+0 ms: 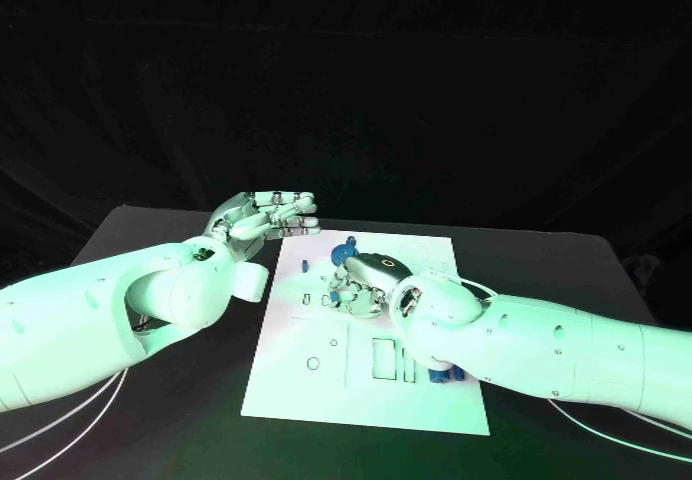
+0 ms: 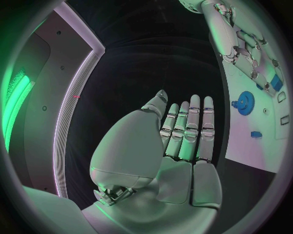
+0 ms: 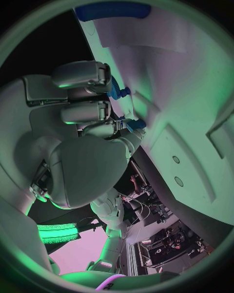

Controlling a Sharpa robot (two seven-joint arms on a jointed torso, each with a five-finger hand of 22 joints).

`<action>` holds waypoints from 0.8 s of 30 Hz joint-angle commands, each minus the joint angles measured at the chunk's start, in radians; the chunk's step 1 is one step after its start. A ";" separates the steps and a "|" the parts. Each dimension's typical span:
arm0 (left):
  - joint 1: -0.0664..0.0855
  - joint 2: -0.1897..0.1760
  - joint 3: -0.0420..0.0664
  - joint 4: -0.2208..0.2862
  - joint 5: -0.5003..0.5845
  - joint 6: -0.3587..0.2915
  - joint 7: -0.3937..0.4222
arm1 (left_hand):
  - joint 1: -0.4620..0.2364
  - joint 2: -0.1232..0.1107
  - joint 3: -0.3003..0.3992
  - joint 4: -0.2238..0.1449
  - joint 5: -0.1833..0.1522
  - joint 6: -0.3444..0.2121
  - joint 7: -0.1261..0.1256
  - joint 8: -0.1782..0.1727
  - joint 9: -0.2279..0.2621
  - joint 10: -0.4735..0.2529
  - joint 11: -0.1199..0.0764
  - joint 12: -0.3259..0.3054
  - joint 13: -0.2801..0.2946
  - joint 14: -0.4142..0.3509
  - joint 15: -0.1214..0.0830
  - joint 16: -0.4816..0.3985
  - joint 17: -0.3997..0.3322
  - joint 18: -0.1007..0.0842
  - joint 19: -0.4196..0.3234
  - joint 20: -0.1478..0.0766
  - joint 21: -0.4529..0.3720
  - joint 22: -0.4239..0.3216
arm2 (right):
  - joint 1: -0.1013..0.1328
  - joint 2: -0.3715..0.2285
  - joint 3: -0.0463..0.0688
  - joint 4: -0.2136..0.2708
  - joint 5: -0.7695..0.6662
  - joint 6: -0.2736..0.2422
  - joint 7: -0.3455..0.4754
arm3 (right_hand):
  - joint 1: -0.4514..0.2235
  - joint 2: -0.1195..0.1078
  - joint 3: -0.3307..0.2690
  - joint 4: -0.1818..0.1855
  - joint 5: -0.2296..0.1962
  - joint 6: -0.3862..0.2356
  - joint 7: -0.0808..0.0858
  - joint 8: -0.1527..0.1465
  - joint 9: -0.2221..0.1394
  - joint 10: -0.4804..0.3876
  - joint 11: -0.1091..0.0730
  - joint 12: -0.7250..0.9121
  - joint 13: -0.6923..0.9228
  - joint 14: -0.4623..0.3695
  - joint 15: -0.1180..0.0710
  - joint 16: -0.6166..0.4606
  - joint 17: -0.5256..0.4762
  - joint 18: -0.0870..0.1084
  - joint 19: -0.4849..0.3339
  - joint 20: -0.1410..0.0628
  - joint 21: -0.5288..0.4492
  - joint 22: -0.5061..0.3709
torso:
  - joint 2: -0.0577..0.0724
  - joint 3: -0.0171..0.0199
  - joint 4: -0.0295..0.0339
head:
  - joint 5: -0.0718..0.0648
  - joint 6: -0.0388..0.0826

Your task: Assemble the parts on the task board

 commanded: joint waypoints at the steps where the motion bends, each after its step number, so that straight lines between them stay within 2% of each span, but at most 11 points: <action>1: 0.001 0.001 0.001 0.003 0.001 0.018 0.004 | -0.006 -0.007 0.005 0.001 0.000 0.000 0.006 -0.005 0.000 0.000 0.004 -0.005 0.001 0.004 0.004 -0.002 0.001 0.005 0.007 -0.001 -0.002 -0.001 | -0.004 0.000 -0.003 -0.005 -0.016 0.036 -0.019 | -0.009 -0.003 0.001 0.003 -0.001 0.007 -0.001 0.032 0.047 0.000 0.008 0.005 0.030 0.083 0.003 0.001 0.175 -0.004 0.061 -0.001 0.002 0.220 | 0.000 0.0001 -0.0007 | 0.002 0.000; 12: 0.001 0.000 0.001 0.003 0.001 0.018 0.004 | -0.006 -0.007 0.005 0.001 0.000 0.000 0.006 -0.005 0.000 0.000 0.004 -0.005 0.001 0.004 0.004 -0.002 0.001 0.005 0.007 -0.001 -0.002 -0.001 | -0.004 0.000 -0.003 -0.002 -0.019 0.046 -0.030 | -0.038 -0.024 -0.009 0.015 0.015 -0.001 0.001 0.034 0.048 -0.004 0.009 0.002 0.027 0.083 0.004 0.000 0.174 -0.004 0.061 0.000 0.001 0.220 | 0.000 -0.0004 0.0004 | -0.001 0.000; 24: 0.001 -0.001 0.001 0.003 0.001 0.018 0.004 | -0.006 -0.007 0.005 0.001 0.000 0.000 0.006 -0.005 0.000 0.000 0.004 -0.005 0.001 0.004 0.004 -0.002 0.001 0.005 0.007 -0.001 -0.002 -0.001 | -0.004 0.001 -0.003 -0.004 -0.020 0.046 -0.030 | -0.065 -0.046 -0.024 0.028 0.012 -0.022 0.010 0.026 0.044 -0.017 0.017 -0.008 0.016 0.082 0.009 -0.002 0.172 -0.003 0.057 0.003 -0.004 0.217 | 0.000 -0.0003 0.0000 | -0.001 0.000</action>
